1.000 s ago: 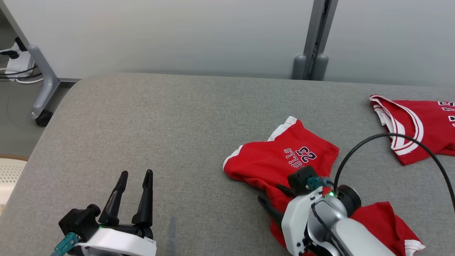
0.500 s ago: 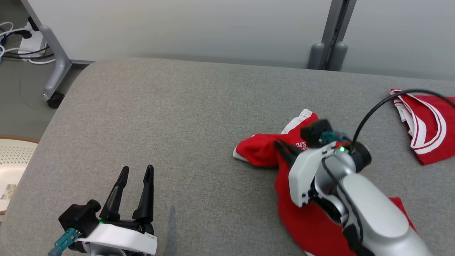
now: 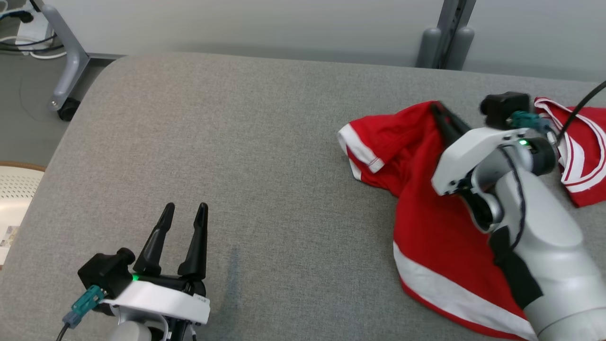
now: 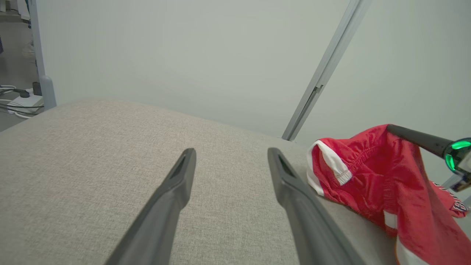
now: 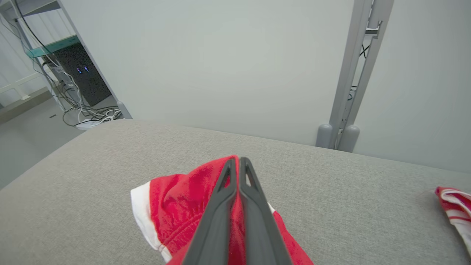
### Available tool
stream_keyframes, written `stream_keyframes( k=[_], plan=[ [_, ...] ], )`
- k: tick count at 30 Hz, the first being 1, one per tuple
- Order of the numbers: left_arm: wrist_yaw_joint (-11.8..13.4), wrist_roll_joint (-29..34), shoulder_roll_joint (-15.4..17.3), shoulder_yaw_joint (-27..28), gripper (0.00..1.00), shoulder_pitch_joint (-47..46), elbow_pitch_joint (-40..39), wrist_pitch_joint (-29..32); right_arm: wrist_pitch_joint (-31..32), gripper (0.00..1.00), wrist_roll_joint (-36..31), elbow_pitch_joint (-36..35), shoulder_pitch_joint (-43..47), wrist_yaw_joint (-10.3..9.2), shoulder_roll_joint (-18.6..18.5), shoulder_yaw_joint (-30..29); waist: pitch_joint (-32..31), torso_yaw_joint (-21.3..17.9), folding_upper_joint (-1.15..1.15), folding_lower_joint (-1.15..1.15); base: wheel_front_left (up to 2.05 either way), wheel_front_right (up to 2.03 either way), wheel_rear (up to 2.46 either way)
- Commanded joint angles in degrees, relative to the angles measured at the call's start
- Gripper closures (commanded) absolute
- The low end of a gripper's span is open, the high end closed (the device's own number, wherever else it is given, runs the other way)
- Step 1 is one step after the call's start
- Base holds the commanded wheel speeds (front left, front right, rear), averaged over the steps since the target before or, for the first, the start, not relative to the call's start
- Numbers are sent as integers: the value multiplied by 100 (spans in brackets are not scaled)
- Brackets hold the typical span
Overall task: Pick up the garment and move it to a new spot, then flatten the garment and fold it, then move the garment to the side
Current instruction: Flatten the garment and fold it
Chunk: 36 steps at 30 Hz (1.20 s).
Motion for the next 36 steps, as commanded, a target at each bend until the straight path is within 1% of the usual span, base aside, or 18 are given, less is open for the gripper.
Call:
stream_keyframes(
  k=[1,2,3,4,5,6,9,12,14,16,20,26,28,33,36],
  plan=[
    [-13,-38,40,-45,0,-161,-25,-9,-191,100,-117,417,-201,-1,-173,-207,100,16,0,0,0,0,0],
    [-13,-38,40,-45,0,-161,-25,-9,-191,100,-117,417,-201,-1,-173,-207,100,16,0,0,0,0,0],
    [-13,-47,58,-81,0,-185,-29,-9,-276,100,-200,669,-276,-1,-215,-317,126,28,0,0,0,0,0],
    [-13,-55,71,-133,0,-208,-26,-9,-382,92,-291,911,-355,-1,-259,-461,142,37,0,0,0,0,0],
    [-13,-65,83,-166,0,-236,-18,-9,-499,62,-417,1117,-431,0,-315,-589,152,43,0,0,0,0,0],
    [-13,-74,92,-193,0,-266,-17,-9,-626,0,-511,1305,-499,0,-330,-726,161,40,0,0,0,0,0],
    [-13,-77,103,-258,0,-271,8,-9,-1007,0,-763,1651,-579,0,-242,-983,134,-49,0,0,0,0,0],
    [-13,-65,139,-357,0,-233,45,-9,-1235,0,-977,1762,-481,-1,-197,-1070,12,-199,0,0,0,0,0],
    [-13,-100,171,-543,0,-220,106,-9,-1315,0,-1073,1681,-346,-1,-130,-1115,-82,-327,0,0,0,0,0],
    [-13,-124,260,-855,0,-282,173,1,-1355,0,-1049,1468,-149,-1,-51,-1153,-178,-473,0,0,0,0,0],
    [-13,-182,418,-1381,0,-453,256,157,-1374,0,-993,695,426,-1,-66,-1168,-298,-865,0,0,0,0,0],
    [-13,-307,682,-1953,0,-951,452,710,-1373,0,-868,-757,1440,-1,-121,-1268,-281,-1491,0,0,0,0,0],
    [-13,-352,724,-2161,0,-1199,506,861,-1373,0,-805,-1210,1742,0,-132,-1299,-225,-1668,0,0,0,0,0],
    [-12,-561,848,-2658,0,-1806,861,1243,-1371,0,-613,-2251,2413,0,-67,-1293,-55,-1998,0,0,0,0,0],
    [-12,-739,842,-2888,0,-2248,1212,1485,-1362,0,-529,-2788,2724,0,-31,-1277,96,-2125,0,0,0,0,0]
  ],
)
